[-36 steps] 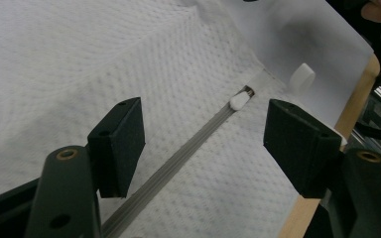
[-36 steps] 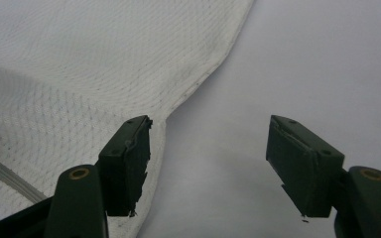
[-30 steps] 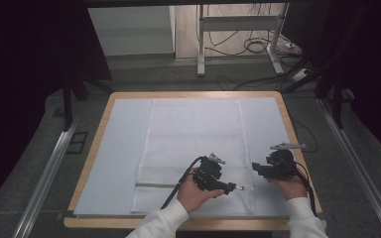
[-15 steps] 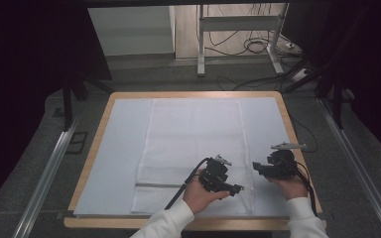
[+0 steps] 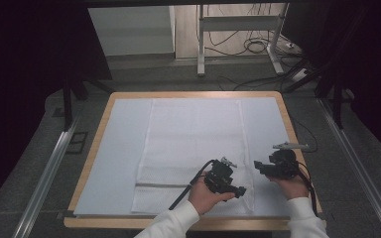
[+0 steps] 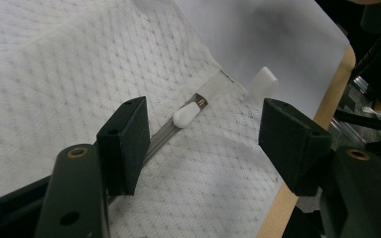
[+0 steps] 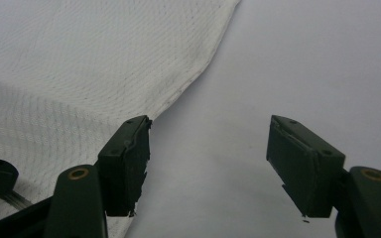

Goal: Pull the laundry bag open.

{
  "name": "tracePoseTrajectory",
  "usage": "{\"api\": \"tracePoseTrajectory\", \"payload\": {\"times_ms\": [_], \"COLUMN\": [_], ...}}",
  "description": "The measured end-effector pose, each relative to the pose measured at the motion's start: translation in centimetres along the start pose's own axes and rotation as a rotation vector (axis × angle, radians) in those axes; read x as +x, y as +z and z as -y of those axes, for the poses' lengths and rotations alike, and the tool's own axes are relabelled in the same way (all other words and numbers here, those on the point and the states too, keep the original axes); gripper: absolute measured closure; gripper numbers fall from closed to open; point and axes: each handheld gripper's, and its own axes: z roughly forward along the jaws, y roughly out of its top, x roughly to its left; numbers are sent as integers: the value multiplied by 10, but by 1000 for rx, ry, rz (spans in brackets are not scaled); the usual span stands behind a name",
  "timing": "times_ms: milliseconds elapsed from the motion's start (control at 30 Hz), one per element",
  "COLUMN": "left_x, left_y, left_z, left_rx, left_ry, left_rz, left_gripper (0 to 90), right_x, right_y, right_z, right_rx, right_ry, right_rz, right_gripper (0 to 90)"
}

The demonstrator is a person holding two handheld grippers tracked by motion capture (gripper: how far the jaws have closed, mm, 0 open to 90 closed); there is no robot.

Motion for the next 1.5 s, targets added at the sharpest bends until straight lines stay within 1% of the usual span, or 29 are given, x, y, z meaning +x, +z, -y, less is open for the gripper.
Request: {"api": "tracePoseTrajectory", "payload": {"times_ms": [200, 300, 400, 467, 533, 733, 833, 967, 1033, 1133, 1200, 1333, 1500], "left_x": [-1, -1, -1, 0, 1, 4, 5, 3, 3, 3, 4, 5, 7], "left_y": [5, 6, 7, 8, 8, 11, 12, 14, 16, 16, 16, 17, 16], "left_z": [0, 0, 0, 1, 1, 3, 3, 2, 2, 2, 1, 1, -1], "left_rx": [-3, -2, 0, 7, 9, 18, 22, 25, 29, 29, 29, 27, 3], "left_ry": [-3, -10, -16, -9, -11, -33, -28, -29, -38, -40, -53, -56, -69], "left_rz": [12, 19, 19, 14, 14, 29, 21, 31, 46, 48, 53, 54, 65], "left_gripper": [401, 422, 446, 458, 464, 485, 509, 528, 530, 534, 549, 578, 611], "right_x": [0, -1, -1, -1, -1, -1, 0, 0, 0, 0, 2, 3, 1], "right_y": [0, -1, -2, -2, -2, -2, -3, -3, -3, -3, -4, -3, -5], "right_z": [0, 0, 0, 0, 0, 0, -1, -1, -1, -1, -2, -3, -3], "right_rx": [-1, -9, -11, -12, -12, -14, -15, -15, -15, -16, -18, -17, -19], "right_ry": [-3, -1, 1, 1, 1, 4, 0, -3, -1, 1, -2, -10, 1], "right_rz": [4, 11, 13, 12, 12, 15, 17, 19, 20, 20, 17, 17, 18], "right_gripper": [327, 331, 332, 331, 332, 332, 332, 332, 332, 332, 331, 331, 332]}}
